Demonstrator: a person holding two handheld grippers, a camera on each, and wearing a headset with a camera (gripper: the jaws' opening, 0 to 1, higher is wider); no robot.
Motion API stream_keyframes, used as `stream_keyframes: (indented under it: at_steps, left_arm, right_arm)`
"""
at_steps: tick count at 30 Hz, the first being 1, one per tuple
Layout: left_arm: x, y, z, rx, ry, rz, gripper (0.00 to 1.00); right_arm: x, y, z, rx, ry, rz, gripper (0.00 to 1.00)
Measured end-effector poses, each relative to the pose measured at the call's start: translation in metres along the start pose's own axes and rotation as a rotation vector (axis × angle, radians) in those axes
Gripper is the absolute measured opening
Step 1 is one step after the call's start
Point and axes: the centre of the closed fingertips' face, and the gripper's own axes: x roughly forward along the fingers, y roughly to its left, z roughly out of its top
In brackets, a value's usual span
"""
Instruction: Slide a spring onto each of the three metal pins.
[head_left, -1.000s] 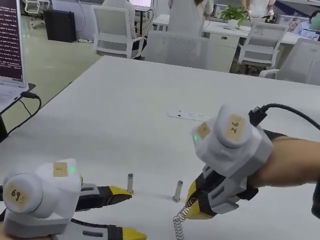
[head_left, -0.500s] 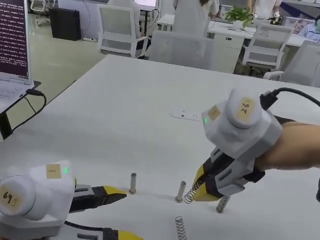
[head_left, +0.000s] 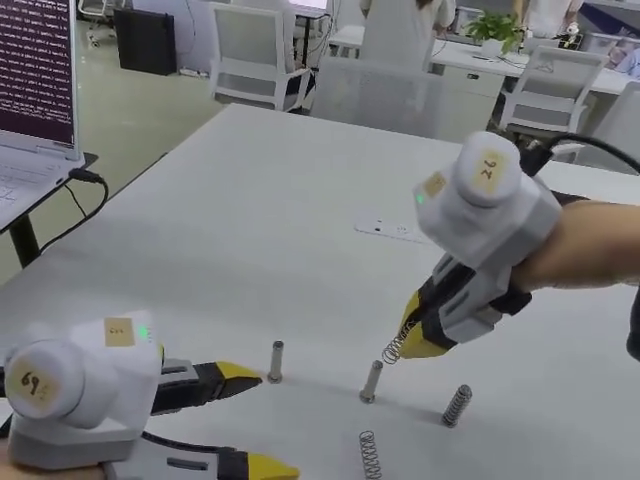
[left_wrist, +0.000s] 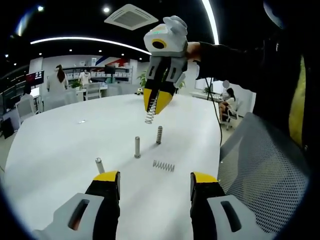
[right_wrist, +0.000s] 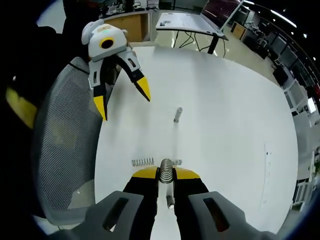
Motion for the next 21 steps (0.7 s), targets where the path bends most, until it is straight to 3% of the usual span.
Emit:
stream_keyframes:
  at_steps: [7,21]
  left_arm:
    - [0.001,-0.002,0.0,0.005,0.005,-0.007,0.53]
    - [0.002,-0.002,0.0,0.002,0.001,-0.004,0.54]
  right_arm:
    - [0.011,-0.009,-0.007,-0.031,0.072,0.003,0.08]
    - [0.027,-0.017,-0.011,-0.039,0.116,0.017,0.08]
